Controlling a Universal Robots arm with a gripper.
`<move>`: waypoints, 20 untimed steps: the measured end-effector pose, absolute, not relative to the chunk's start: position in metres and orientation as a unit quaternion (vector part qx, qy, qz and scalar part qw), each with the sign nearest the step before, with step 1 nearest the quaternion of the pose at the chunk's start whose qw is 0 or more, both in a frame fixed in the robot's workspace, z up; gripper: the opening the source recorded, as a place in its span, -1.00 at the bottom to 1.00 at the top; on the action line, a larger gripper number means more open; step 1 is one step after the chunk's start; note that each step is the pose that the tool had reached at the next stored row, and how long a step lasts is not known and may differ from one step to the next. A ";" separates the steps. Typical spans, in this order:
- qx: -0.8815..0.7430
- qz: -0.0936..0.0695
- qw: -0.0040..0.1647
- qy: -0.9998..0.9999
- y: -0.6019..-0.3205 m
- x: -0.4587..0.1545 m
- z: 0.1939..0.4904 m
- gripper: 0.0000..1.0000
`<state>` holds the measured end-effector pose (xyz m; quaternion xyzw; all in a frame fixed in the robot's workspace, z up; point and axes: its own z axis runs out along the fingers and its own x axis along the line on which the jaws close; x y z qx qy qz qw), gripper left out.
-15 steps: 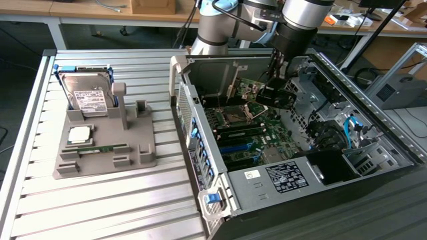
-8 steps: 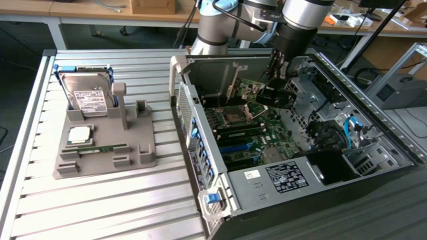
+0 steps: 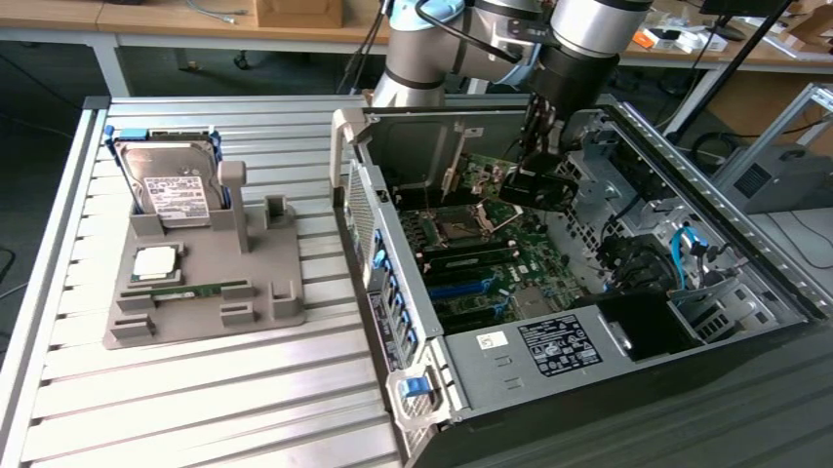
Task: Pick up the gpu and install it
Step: 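Insert the gpu into the slot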
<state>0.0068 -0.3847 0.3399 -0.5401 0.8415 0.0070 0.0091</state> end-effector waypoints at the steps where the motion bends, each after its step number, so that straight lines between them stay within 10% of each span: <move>1: -0.541 0.007 0.009 0.841 -0.385 0.007 0.340 -0.47; 20: -0.570 0.007 0.008 0.821 -0.385 0.007 0.340 -0.47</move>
